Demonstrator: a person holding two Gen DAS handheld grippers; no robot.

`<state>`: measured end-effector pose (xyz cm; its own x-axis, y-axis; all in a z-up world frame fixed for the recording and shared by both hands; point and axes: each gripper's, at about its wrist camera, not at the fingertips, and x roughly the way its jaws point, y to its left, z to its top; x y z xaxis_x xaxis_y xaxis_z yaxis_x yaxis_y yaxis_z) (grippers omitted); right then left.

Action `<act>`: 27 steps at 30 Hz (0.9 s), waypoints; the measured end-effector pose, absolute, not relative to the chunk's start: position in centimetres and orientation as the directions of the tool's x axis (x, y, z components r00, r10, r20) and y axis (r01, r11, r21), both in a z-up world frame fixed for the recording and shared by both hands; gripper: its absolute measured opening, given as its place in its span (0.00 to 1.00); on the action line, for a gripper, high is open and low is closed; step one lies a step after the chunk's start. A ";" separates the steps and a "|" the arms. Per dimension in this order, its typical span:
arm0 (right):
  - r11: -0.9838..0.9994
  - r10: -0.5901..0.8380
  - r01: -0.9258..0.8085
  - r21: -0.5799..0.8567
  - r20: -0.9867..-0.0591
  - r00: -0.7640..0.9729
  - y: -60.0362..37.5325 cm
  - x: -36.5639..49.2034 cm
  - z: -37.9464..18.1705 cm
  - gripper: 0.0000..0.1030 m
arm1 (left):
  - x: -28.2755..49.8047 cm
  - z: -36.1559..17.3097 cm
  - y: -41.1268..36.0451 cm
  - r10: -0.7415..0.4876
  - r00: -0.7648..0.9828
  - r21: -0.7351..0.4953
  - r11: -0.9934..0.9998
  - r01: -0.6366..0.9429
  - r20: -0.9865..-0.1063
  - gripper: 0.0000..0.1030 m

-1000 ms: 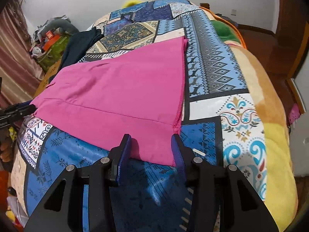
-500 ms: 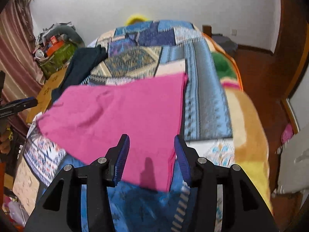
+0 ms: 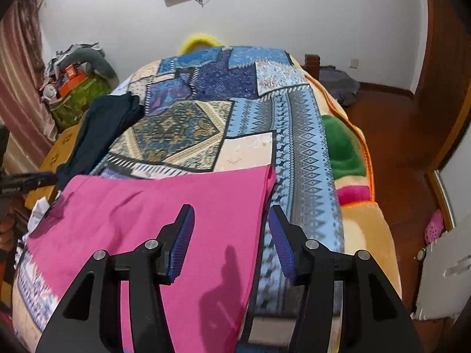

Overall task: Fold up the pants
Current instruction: 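Grasp the folded pants edge with the left gripper while the right gripper pinches the corner, then open both grippers and smooth the pink pants flat on the quilt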

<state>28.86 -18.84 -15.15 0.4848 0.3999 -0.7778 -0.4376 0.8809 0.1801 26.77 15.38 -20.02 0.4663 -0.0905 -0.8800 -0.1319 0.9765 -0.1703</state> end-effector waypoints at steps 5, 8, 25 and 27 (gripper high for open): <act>0.888 0.386 -0.411 0.205 -0.818 0.427 -18.3 32.9 -17.9 0.47 | 28.0 -22.3 16.0 -0.145 0.423 -0.228 0.962 -0.152 -0.895 0.31; 0.891 0.367 -0.411 0.192 -0.837 0.405 -17.7 34.8 -19.2 0.47 | 28.6 -23.4 16.4 -0.154 0.397 -0.239 0.955 -0.174 -0.905 0.31; 0.873 0.321 -0.475 0.107 -0.860 0.397 -15.1 36.9 -22.8 0.05 | 28.1 -23.8 16.1 -0.051 0.440 -0.135 0.978 -0.160 -0.897 0.04; 0.875 0.290 -0.480 0.063 -0.861 0.417 -14.8 36.7 -23.0 0.05 | 27.8 -24.0 16.1 -0.035 0.438 -0.118 0.979 -0.164 -0.899 0.05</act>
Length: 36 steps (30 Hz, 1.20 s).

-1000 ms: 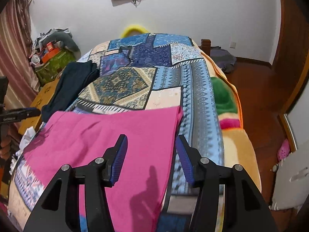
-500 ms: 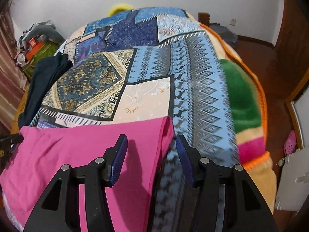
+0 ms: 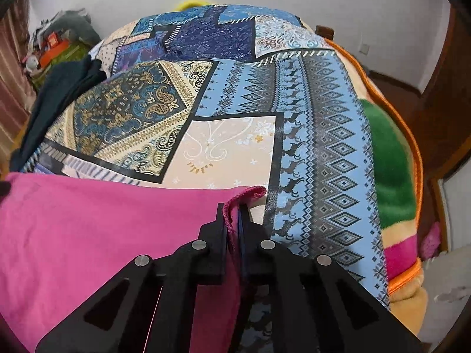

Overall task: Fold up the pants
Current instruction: 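Open both grippers and smooth the pink pants flat on the quilt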

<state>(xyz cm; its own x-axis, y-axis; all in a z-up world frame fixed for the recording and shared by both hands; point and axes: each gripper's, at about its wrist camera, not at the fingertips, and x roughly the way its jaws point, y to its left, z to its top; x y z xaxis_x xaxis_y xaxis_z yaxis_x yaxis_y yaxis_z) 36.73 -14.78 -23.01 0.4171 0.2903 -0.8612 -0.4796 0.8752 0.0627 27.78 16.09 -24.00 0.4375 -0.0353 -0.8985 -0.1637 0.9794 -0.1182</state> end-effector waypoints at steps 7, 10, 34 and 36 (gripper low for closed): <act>0.892 0.250 -0.452 0.021 -0.855 0.454 -14.5 36.6 -22.1 0.10 | 27.1 -22.9 16.0 -0.005 0.444 -0.083 0.984 -0.156 -0.896 0.06; 0.908 0.279 -0.414 0.062 -0.826 0.489 -15.4 35.7 -20.2 0.26 | 26.6 -21.7 15.9 0.004 0.460 -0.071 0.987 -0.146 -0.888 0.08; 0.707 0.555 -0.639 0.303 -0.798 0.236 -4.8 30.1 -18.5 0.72 | 30.5 -21.8 12.5 -0.063 0.416 -0.089 0.995 -0.043 -0.907 0.59; 0.701 0.538 -0.637 0.320 -0.824 0.178 -3.9 30.2 -19.8 0.72 | 30.7 -22.8 12.6 -0.069 0.388 -0.095 0.994 -0.047 -0.919 0.59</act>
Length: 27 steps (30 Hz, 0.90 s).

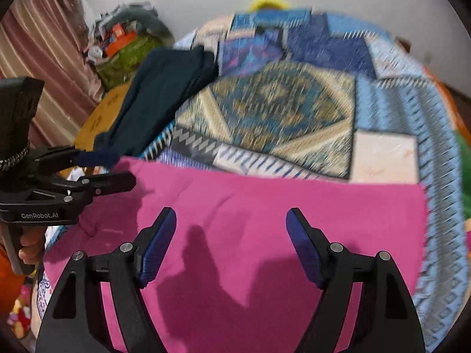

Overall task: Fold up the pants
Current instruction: 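Open both grippers and smooth the pink pants flat on the quilt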

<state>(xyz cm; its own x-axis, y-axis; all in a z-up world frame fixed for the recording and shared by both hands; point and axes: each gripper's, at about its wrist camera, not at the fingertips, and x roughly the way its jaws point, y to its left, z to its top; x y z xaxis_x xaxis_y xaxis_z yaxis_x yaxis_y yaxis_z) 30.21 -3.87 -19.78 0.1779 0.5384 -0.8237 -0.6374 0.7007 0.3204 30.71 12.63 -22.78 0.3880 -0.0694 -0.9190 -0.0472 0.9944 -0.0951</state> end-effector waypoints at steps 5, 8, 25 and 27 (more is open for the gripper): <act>0.680 0.485 -0.652 0.336 -0.873 0.057 -2.4 29.7 -22.4 0.72 | 30.7 -24.0 12.2 -0.066 0.352 -0.078 0.997 -0.022 -0.934 0.60; 0.665 0.472 -0.673 0.324 -0.881 0.041 -2.7 29.0 -22.7 0.76 | 30.3 -24.1 11.8 -0.050 0.353 -0.056 0.998 -0.007 -0.934 0.62; 0.717 0.416 -0.654 0.238 -0.900 0.129 -9.7 25.3 -21.5 0.81 | 24.5 -22.2 11.0 0.009 0.393 0.012 1.000 0.005 -0.920 0.76; 0.728 0.410 -0.647 0.226 -0.900 0.148 -10.9 24.8 -21.4 0.81 | 23.6 -21.8 10.8 0.015 0.400 0.020 1.000 0.007 -0.916 0.76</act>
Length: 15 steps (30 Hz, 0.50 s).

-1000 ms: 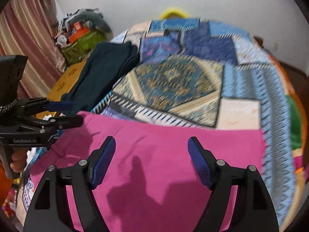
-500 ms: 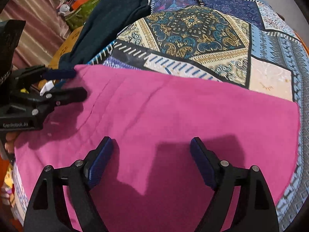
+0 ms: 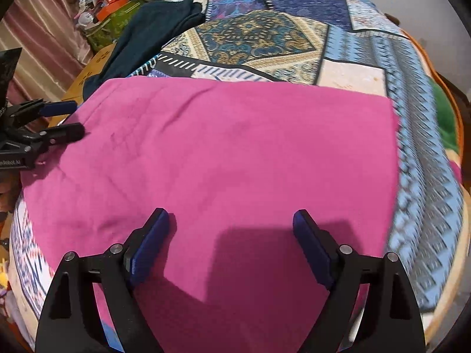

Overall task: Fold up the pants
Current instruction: 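Open both grippers and smooth the pink pants flat on the quilt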

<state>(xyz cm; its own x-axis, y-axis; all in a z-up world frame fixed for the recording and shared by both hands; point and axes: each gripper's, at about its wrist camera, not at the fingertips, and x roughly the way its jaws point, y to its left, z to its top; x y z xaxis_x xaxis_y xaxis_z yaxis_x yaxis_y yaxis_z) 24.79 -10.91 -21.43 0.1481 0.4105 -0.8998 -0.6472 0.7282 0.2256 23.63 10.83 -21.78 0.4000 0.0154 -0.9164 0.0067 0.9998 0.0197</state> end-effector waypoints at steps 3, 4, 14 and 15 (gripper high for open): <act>0.743 0.399 -0.637 0.206 -0.900 0.174 -11.9 24.4 -21.2 0.82 | 22.6 -21.2 10.6 0.031 0.414 0.038 0.999 0.009 -0.910 0.77; 0.747 0.396 -0.633 0.203 -0.901 0.179 -12.2 24.3 -21.1 0.82 | 22.2 -21.1 10.6 0.033 0.417 0.041 0.999 0.009 -0.908 0.78; 0.793 0.369 -0.586 0.168 -0.897 0.243 -15.9 22.3 -20.6 0.82 | 18.8 -20.4 11.6 0.057 0.432 0.038 0.998 -0.053 -0.900 0.81; 0.795 0.366 -0.584 0.161 -0.896 0.252 -16.1 22.0 -20.6 0.82 | 18.6 -20.2 11.7 0.056 0.434 0.032 0.998 -0.063 -0.899 0.81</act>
